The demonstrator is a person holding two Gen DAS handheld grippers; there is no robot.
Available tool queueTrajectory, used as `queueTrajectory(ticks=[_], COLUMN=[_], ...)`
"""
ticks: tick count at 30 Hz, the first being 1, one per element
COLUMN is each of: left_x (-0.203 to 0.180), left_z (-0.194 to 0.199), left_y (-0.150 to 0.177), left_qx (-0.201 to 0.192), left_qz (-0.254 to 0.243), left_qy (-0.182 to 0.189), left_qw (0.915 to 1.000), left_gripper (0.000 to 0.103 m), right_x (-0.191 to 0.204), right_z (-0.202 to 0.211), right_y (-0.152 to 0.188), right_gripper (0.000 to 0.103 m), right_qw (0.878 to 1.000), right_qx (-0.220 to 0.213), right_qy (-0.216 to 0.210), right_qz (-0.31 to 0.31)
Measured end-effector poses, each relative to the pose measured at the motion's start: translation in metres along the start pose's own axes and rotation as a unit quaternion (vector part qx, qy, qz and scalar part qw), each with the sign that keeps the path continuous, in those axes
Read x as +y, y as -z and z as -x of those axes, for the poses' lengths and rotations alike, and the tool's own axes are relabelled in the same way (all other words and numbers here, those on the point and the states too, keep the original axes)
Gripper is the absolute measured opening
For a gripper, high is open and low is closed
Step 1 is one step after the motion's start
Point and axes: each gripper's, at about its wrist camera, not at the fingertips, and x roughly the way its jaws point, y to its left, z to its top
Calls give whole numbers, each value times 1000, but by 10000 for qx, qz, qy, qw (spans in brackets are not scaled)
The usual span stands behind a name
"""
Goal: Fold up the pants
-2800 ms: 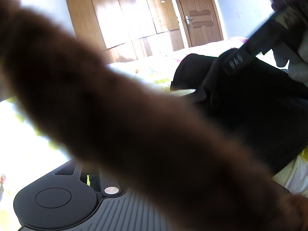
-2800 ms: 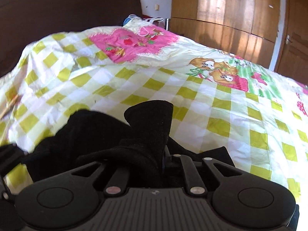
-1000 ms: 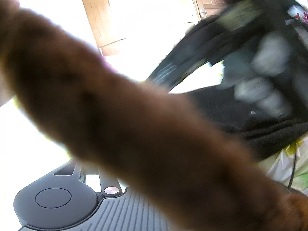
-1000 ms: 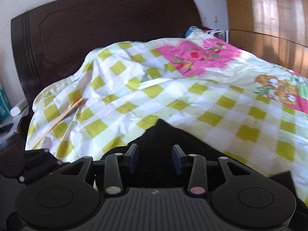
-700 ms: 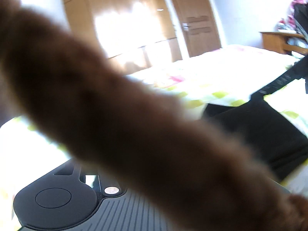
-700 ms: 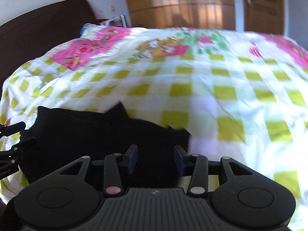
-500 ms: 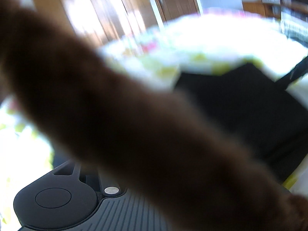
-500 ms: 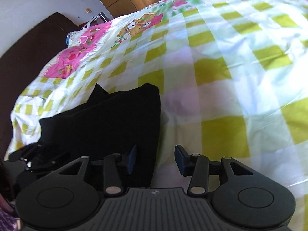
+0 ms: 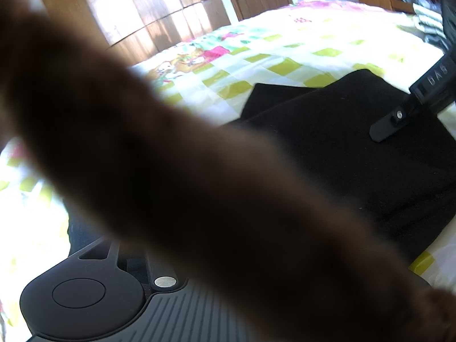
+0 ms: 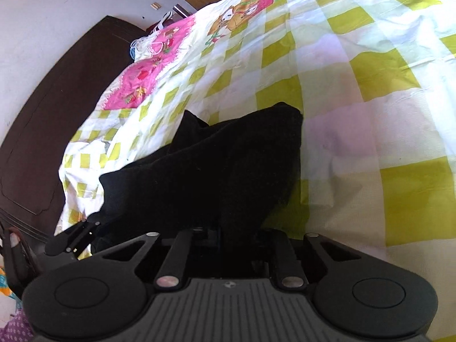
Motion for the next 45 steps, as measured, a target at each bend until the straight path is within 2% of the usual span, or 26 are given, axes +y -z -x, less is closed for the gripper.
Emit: queueTrajectory(ticks=[2,6,9,12,15,18,20,23,26,28,31,34,36,37,38,39,41,43,45], left_x=[-6,-25,-51,-70,-80,-89,-95,-102,-103,-98,-79,-54,-38,-32,-26,-21,-13,-10,-10], left_z=[4,14,26,36,44,39,26,5,12,21,38,52,55,56,57,57,54,51,46], left_y=[-3,-9,-14,-22,-35,-49,-52,-45,-41,-42,-39,-27,-15,-10,-5,-2,5,11,15], left_qx=[16,24,-98,-267,-538,-659,-588,-210,-279,-351,-419,-471,-440,-431,-424,-423,-442,-453,-470], left_qz=[-122,-324,-712,-866,-882,-908,-999,-1166,-1156,-1127,-1009,-800,-735,-714,-677,-642,-635,-830,-1078], left_qy=[35,451,642,897,950,882,847,895,906,953,767,578,400,347,305,272,235,191,174], left_qw=[9999,9985,9953,9918,9901,9898,9896,9889,9888,9884,9910,9940,9955,9959,9963,9967,9967,9953,9929], left_gripper=[51,51,52,54,54,54,54,53,51,54,55,55,55,55,55,55,55,55,56], right_x=[-6,-19,-33,-45,-58,-67,-71,-75,-73,-66,-45,-17,7,20,28,36,56,81,105], right_z=[13,38,64,89,104,109,109,109,108,108,118,126,127,126,125,126,124,107,76], right_y=[-2,-2,-4,-4,-3,-6,-9,-13,-14,-13,-7,4,16,22,25,28,33,41,53], right_gripper=[27,27,27,27,27,27,27,27,27,33,39,39,40,40,40,41,41,41,41], right_qw=[9999,9992,9981,9962,9941,9935,9931,9931,9927,9901,9784,9555,9289,9093,8960,8913,9013,9092,9062], right_qx=[-86,-215,-318,-344,-407,-516,-572,-556,-484,-422,-673,-921,-1135,-1255,-1329,-1385,-1327,-1013,-634], right_qy=[-13,350,533,797,1000,1018,1016,1021,1106,1318,1827,2495,2993,3278,3480,3509,3045,2490,2037], right_qz=[-51,-23,-5,88,35,-54,-119,-154,31,242,692,1275,1864,2235,2417,2513,2780,3179,3650])
